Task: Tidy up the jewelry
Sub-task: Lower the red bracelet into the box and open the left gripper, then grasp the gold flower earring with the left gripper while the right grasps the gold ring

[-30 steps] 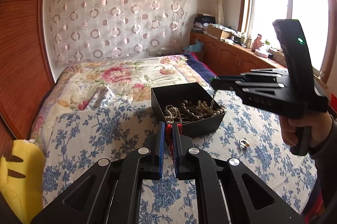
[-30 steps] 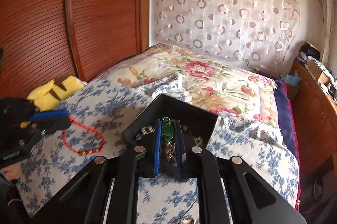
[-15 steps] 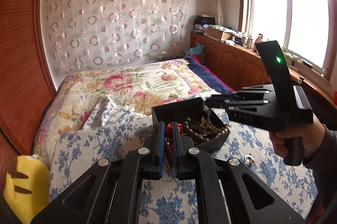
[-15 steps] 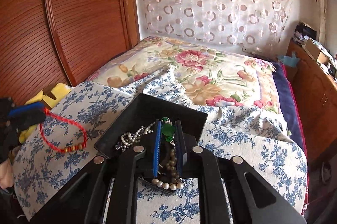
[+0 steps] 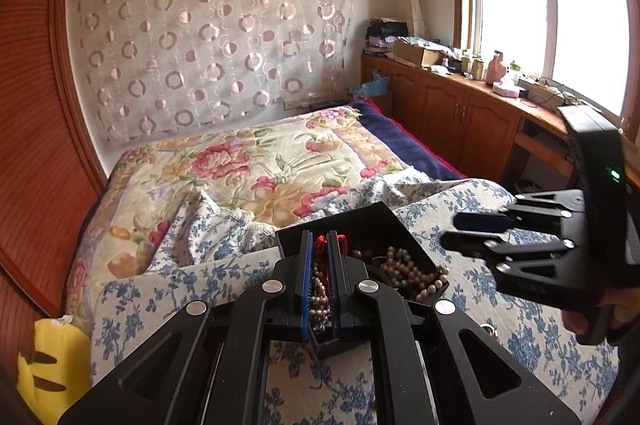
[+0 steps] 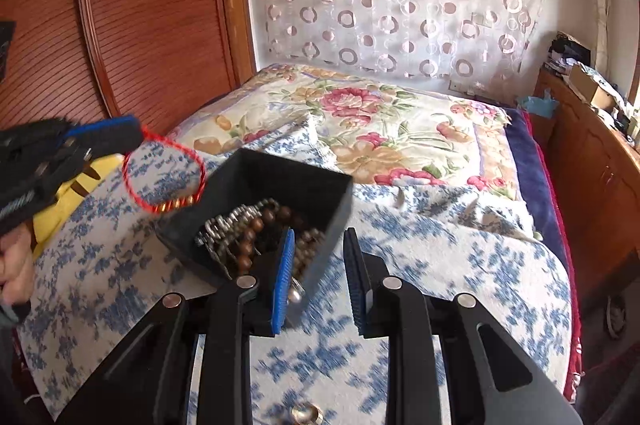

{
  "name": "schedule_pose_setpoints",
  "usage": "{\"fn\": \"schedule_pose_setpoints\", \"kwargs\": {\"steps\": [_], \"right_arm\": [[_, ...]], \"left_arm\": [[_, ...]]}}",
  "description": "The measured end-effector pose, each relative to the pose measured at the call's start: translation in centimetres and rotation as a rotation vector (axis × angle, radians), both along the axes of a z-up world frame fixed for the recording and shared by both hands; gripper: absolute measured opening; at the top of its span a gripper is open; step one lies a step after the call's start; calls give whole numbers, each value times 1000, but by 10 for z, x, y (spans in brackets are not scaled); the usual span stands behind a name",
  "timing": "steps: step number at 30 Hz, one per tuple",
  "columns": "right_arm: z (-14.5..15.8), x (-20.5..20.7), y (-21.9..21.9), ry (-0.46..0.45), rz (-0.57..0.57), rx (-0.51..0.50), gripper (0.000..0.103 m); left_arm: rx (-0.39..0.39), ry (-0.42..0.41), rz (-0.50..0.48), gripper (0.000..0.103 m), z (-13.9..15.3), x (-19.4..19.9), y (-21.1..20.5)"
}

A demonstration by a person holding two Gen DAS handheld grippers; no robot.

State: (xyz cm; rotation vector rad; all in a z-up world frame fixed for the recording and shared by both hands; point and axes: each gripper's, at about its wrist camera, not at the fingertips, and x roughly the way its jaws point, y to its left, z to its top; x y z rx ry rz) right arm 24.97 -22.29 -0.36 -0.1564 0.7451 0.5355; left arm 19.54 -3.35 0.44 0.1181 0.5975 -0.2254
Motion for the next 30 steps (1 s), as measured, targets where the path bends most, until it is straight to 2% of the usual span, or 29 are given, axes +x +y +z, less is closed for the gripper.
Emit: {"fn": "schedule_pose_setpoints", "kwargs": {"steps": [9,11,16,18,20,22,27,30], "right_arm": [[-19,-19,-35,19,-14,-14,27],[-25,-23,-38,28,-9,-24,27],[-32,-31,-43,46,1,-31,28],[-34,-37,-44,48,10,-27,33],[-37,-44,-44,52,19,-25,39],[-42,-52,-43,59,33,-31,40],[-56,-69,-36,79,59,-61,43],[-63,-76,-30,88,76,-83,43]], "left_arm": [[25,22,-6,6,-10,17,-17],[30,22,1,11,-10,18,-18],[27,27,-1,39,-15,17,-20],[27,29,-4,43,-17,12,-19],[24,34,-10,54,-19,6,-19],[17,29,-17,66,-21,-2,-16],[13,37,-20,85,-31,-22,-13],[4,48,-30,88,-38,-33,-11]]}}
